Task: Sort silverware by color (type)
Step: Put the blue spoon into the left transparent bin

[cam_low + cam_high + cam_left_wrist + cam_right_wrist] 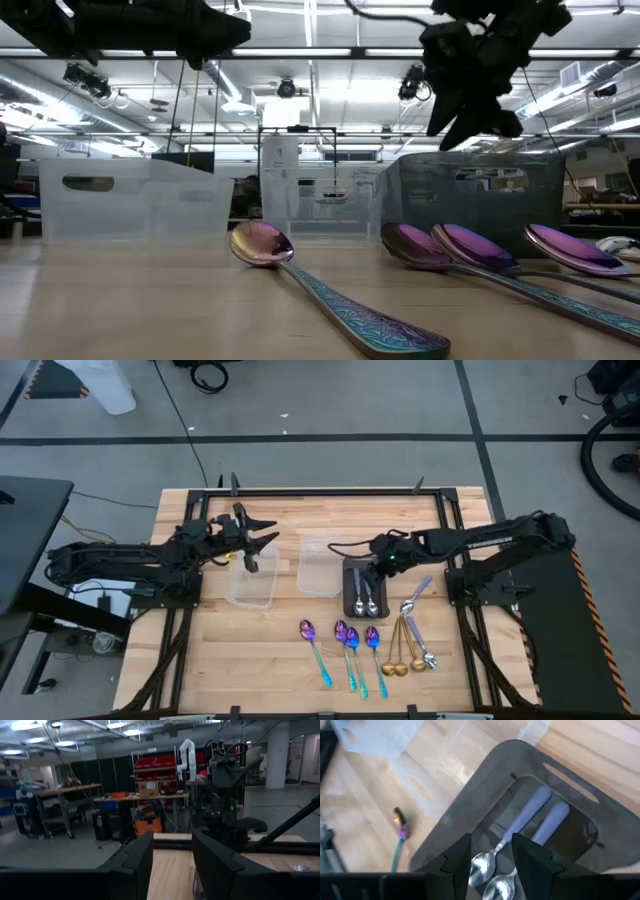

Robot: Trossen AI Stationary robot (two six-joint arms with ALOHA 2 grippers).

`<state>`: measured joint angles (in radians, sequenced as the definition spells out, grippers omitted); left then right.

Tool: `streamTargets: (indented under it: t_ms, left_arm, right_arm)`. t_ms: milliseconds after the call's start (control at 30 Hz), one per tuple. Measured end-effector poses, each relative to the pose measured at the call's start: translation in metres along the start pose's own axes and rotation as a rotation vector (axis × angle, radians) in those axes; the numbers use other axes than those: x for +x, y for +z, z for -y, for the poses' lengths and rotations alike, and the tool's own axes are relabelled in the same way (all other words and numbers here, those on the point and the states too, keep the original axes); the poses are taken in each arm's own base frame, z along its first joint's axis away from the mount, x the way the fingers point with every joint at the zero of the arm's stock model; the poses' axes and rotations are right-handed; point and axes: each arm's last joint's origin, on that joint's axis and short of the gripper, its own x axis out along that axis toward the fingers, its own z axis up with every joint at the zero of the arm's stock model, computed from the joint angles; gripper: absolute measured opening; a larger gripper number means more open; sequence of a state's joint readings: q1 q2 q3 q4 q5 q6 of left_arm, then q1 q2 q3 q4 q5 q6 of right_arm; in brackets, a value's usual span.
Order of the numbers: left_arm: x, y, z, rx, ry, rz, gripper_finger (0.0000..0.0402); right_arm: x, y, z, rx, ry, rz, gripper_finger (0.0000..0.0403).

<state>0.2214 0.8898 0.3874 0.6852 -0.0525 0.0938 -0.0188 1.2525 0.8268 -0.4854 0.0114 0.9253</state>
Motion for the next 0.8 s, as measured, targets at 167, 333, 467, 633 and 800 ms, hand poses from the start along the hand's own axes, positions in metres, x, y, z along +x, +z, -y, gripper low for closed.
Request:
streamTargets:
  t_ms: [167,333,467,633,800]
  left_arm:
    - [0.0,0.001,0.0,0.005,0.001,0.011,0.0144]
    - [0.0,0.001,0.0,0.002,0.001,0.01,0.0144]
    - [0.0,0.0,0.0,-0.003,0.0,0.003,0.0144]
    - [0.0,0.0,0.0,-0.003,0.0,-0.003,0.0144]
    - [0.0,0.0,0.0,-0.006,0.0,-0.003,0.0144]
  right_arm:
    - [-0.017,-0.008,0.004,0.029,-0.022,-0.029,0.0151]
    - [-0.026,-0.02,0.013,0.065,-0.119,-0.106,0.0151]
    - [-0.028,-0.028,0.016,0.082,-0.183,-0.145,0.0151]
    - [-0.029,-0.034,0.019,0.074,-0.233,-0.182,0.0151]
    - [-0.03,-0.039,0.021,0.09,-0.263,-0.218,0.0151]
